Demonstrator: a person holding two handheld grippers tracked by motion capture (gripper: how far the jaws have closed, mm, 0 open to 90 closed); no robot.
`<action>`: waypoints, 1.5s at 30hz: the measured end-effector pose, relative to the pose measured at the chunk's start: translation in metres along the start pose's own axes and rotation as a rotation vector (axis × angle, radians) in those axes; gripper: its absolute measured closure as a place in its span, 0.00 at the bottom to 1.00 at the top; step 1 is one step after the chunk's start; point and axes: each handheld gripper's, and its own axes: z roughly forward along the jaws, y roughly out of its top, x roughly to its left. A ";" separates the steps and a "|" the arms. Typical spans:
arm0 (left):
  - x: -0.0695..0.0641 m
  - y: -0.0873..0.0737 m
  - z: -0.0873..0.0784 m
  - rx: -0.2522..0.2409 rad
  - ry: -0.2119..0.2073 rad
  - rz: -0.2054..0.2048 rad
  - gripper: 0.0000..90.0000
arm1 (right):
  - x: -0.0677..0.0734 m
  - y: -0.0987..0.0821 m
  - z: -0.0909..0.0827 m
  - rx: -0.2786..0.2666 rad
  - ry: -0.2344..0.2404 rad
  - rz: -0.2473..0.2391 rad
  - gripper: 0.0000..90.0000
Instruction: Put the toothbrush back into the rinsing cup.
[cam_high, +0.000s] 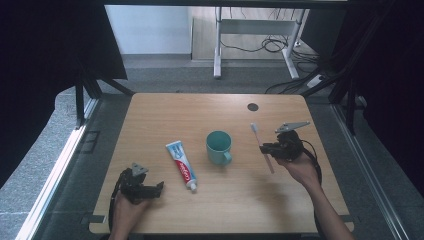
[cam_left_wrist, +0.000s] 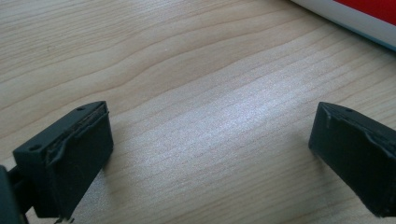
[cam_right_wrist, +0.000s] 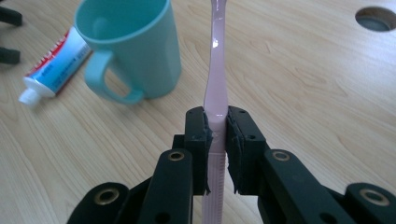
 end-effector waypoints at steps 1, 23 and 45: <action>0.000 0.000 0.000 0.000 0.000 0.000 0.00 | 0.001 0.001 0.000 -0.006 0.000 -0.004 0.87; 0.000 0.000 0.000 -0.002 0.000 -0.001 0.00 | 0.020 0.029 0.004 -0.120 0.043 -0.034 0.87; 0.000 0.000 0.000 -0.001 0.000 -0.001 0.00 | 0.039 0.065 0.014 -0.174 0.074 -0.056 0.87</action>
